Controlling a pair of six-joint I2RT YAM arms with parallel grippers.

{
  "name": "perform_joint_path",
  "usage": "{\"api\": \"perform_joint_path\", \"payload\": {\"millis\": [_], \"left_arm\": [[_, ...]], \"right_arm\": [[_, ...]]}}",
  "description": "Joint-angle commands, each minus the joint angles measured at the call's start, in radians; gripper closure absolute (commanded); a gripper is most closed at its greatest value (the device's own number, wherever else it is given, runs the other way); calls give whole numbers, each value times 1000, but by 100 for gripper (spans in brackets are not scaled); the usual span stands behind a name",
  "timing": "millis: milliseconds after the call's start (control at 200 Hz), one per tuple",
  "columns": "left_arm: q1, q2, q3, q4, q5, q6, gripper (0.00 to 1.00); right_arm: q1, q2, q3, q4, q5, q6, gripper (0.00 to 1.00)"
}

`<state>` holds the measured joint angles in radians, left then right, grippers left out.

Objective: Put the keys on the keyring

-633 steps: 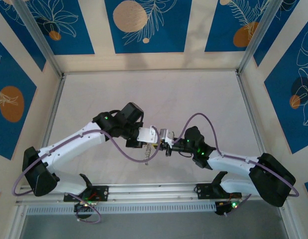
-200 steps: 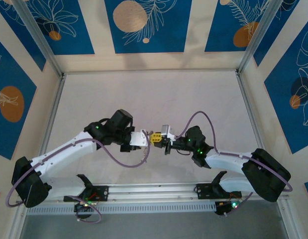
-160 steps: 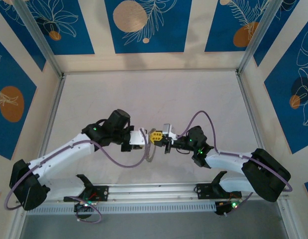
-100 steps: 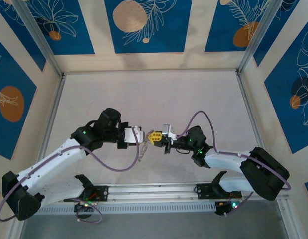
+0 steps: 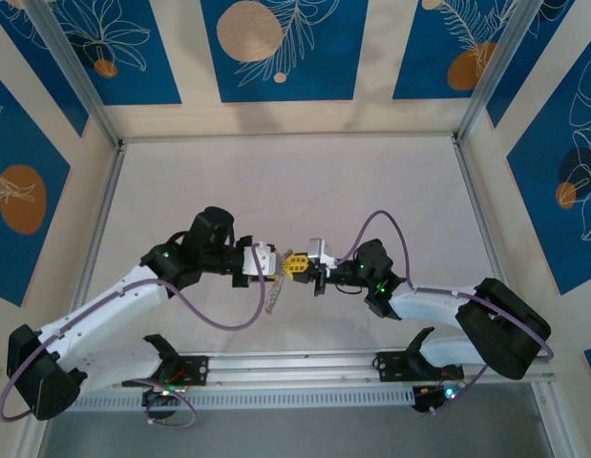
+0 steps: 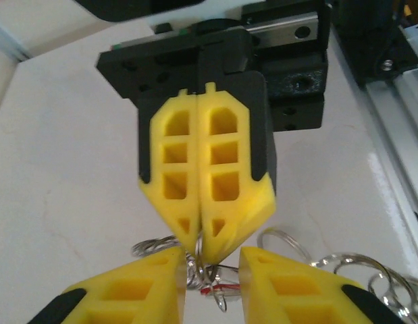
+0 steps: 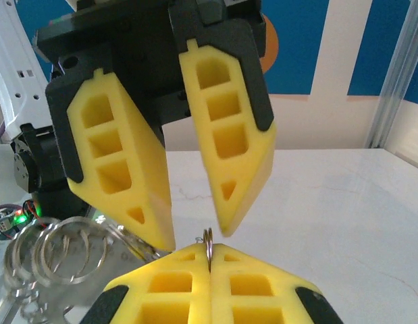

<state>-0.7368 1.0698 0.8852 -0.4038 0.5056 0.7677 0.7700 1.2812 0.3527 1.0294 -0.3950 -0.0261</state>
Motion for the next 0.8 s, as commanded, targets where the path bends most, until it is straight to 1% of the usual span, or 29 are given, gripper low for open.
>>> {"api": "perform_joint_path", "payload": {"millis": [0,100,230,405,515,795], "left_arm": [[8,18,10,-27,72,-2,74],[13,25,5,-26,57,-9,75],[18,33,6,-17,52,-24,78],[29,13,-9,0,-9,-52,79],[31,16,-8,-19,-11,-48,81],[31,39,-5,-18,16,-64,81]], "right_arm": [[-3,-21,28,52,-8,-10,100],[-2,-20,28,59,-10,-12,100],[0,-28,29,49,-17,-12,100],[0,-34,34,29,-19,-23,100],[0,-31,35,32,-18,-29,100],[4,-17,48,43,-31,-31,100]]}}
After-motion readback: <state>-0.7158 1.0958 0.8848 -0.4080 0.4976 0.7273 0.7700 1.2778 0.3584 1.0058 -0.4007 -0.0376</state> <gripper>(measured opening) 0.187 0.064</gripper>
